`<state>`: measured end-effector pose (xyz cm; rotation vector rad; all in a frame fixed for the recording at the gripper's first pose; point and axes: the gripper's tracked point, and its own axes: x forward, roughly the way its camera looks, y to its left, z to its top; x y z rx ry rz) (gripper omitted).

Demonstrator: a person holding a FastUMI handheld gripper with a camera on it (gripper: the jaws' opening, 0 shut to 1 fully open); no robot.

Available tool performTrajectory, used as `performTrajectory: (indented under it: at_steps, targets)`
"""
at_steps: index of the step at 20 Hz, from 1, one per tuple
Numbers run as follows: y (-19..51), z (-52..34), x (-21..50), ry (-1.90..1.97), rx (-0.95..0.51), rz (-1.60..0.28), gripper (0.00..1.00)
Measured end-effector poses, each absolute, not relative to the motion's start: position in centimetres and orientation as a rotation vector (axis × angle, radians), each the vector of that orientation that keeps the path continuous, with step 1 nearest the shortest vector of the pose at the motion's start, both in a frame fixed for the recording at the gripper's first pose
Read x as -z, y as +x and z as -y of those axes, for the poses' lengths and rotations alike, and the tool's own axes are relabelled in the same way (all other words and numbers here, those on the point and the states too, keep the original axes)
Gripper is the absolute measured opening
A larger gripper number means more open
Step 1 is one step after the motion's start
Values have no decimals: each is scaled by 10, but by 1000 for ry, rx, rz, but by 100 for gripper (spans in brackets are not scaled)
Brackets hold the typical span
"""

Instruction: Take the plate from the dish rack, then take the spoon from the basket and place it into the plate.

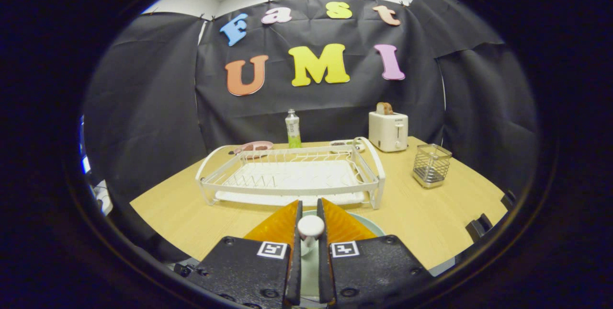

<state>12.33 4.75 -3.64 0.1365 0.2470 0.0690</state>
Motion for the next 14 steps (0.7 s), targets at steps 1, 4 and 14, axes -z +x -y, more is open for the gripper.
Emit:
performTrajectory:
  at_steps: [1, 4, 14]
  targets:
    - [125, -47, 39, 131, -63, -253, 20]
    - [125, -47, 48, 135, -62, -292, 21]
    - [109, 16, 12, 169, 132, -241, 62]
